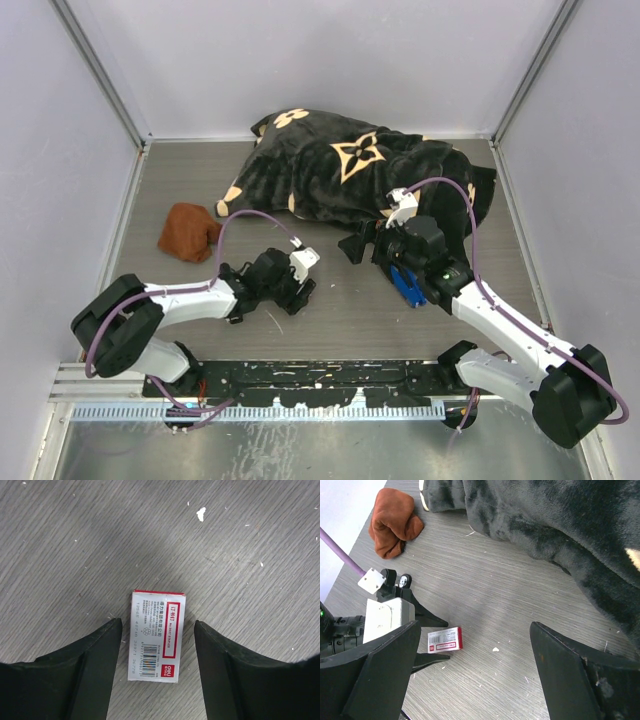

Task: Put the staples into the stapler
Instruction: Pick up the staple box from the center of the board.

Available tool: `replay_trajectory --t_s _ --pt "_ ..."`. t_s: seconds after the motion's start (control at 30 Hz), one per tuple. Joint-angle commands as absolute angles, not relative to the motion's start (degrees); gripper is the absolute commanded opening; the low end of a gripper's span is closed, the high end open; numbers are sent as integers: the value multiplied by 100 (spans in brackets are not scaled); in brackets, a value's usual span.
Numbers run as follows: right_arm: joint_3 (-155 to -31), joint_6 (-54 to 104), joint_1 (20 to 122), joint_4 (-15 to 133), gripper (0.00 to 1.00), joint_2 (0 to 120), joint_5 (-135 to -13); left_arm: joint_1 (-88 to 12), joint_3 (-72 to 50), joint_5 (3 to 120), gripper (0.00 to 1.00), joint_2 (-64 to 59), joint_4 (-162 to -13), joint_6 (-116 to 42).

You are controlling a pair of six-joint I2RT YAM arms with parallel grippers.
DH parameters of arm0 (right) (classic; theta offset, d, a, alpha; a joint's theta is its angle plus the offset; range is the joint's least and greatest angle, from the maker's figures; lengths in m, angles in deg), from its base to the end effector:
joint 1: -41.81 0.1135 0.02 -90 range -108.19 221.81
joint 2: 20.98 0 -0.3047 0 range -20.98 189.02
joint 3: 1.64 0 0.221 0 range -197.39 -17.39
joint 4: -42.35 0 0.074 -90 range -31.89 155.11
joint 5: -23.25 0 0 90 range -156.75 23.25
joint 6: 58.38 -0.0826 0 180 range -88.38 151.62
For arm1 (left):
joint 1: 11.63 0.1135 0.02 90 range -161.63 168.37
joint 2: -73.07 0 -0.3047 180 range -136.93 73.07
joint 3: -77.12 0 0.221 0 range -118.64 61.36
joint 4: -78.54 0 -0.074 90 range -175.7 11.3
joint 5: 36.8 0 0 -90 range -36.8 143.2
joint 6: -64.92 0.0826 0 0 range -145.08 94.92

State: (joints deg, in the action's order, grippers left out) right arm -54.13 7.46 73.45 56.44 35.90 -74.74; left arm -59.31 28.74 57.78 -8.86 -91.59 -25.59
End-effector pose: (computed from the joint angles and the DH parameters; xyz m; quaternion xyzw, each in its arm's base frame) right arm 0.1827 0.1260 0.3024 -0.0934 0.8051 0.3228 0.4888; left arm 0.1802 -0.2077 0.1856 0.3817 0.8348 -0.1948 0.3457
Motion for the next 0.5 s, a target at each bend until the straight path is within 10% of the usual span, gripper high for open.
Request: replay_trajectory --t_s 0.0,0.47 --pt "-5464 725 7327 5351 96 3460 -7343 -6134 2589 5585 61 -964 -9081 -2437" --pt "-5558 698 7328 5465 96 3426 -7229 -6428 2524 5164 44 -971 -8786 -2616"
